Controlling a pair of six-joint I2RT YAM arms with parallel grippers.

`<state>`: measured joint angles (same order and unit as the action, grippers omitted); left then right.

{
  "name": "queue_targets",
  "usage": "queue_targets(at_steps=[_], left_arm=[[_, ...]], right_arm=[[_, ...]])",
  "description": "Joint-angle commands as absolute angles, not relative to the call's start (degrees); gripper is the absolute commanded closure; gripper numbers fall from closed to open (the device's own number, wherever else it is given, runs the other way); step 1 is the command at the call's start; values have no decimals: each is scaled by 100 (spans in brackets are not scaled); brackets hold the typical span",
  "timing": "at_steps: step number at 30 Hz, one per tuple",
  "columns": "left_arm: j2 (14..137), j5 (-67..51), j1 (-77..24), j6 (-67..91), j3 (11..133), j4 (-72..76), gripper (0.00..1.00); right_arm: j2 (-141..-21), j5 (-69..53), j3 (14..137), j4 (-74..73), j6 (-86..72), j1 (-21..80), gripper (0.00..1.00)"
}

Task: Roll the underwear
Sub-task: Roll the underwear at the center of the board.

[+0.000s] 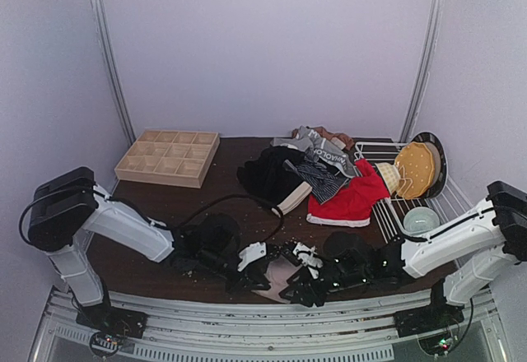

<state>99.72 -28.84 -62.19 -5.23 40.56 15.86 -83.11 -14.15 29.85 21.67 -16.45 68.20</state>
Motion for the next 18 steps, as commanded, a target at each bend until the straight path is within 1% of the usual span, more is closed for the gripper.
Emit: queue_targets(at_steps=[1, 10, 18], left_arm=[[10303, -3406, -6148, -236, 4457, 346, 100], [10719, -4134, -5785, 408, 4848, -204, 100], [11076, -4331, -5774, 527, 5228, -559, 100]], right_arm=[[-8202, -553, 3280, 1322, -887, 7006, 53], [-8525, -153, 3574, 873, -343, 7481, 52], [-8801, 30, 3872, 729, -37, 7701, 51]])
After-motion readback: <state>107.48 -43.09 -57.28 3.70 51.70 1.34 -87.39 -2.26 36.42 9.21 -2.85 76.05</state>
